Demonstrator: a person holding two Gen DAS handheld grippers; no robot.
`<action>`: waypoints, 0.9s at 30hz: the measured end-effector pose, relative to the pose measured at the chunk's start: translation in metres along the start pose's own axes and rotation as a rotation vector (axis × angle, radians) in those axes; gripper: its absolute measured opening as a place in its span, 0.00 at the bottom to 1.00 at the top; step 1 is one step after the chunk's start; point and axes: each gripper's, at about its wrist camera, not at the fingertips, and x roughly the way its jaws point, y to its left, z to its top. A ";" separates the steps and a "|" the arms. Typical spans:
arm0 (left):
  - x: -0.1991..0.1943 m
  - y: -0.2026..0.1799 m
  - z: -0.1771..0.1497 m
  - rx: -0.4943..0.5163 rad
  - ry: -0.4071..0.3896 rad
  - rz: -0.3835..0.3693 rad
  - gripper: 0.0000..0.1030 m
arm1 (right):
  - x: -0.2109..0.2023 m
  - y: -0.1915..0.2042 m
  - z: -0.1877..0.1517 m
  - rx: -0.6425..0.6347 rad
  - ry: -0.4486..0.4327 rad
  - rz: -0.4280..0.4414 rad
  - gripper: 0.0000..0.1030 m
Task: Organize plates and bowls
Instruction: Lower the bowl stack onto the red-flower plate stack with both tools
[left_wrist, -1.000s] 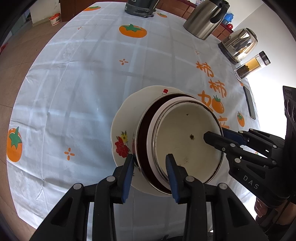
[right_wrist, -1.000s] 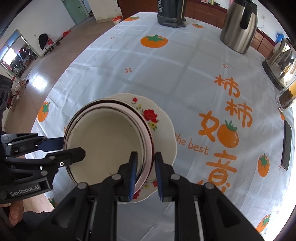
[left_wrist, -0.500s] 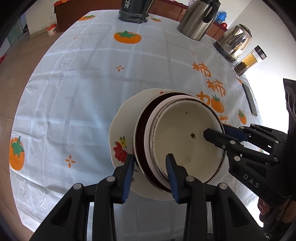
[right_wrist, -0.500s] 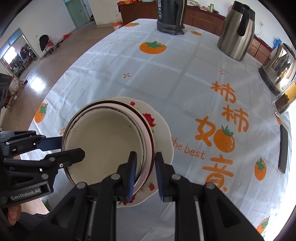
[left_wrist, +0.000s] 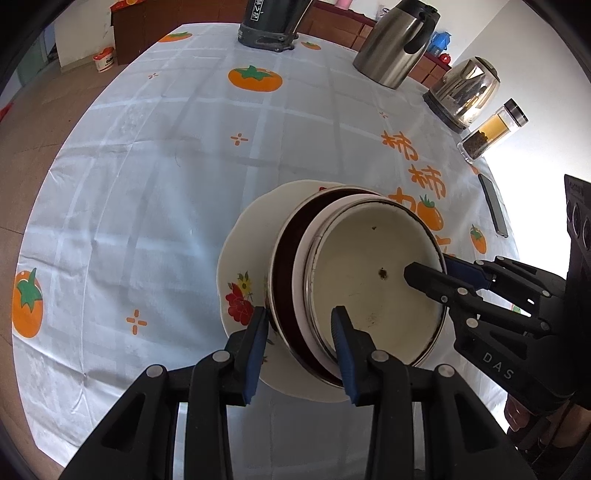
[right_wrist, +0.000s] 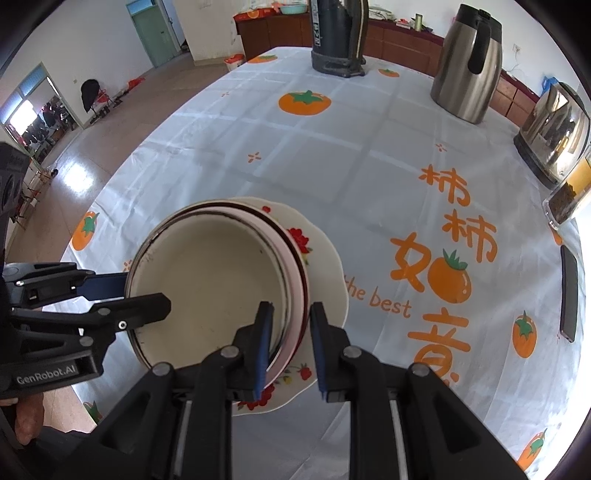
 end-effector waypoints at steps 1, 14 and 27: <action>0.000 0.000 0.000 0.002 -0.001 0.001 0.37 | 0.000 0.000 -0.001 0.000 -0.002 0.000 0.20; 0.003 0.003 -0.002 -0.014 0.004 0.011 0.37 | -0.001 0.003 -0.005 0.002 -0.026 -0.003 0.21; 0.005 0.003 -0.005 -0.017 0.013 0.006 0.37 | 0.002 0.006 -0.007 -0.008 -0.019 -0.001 0.24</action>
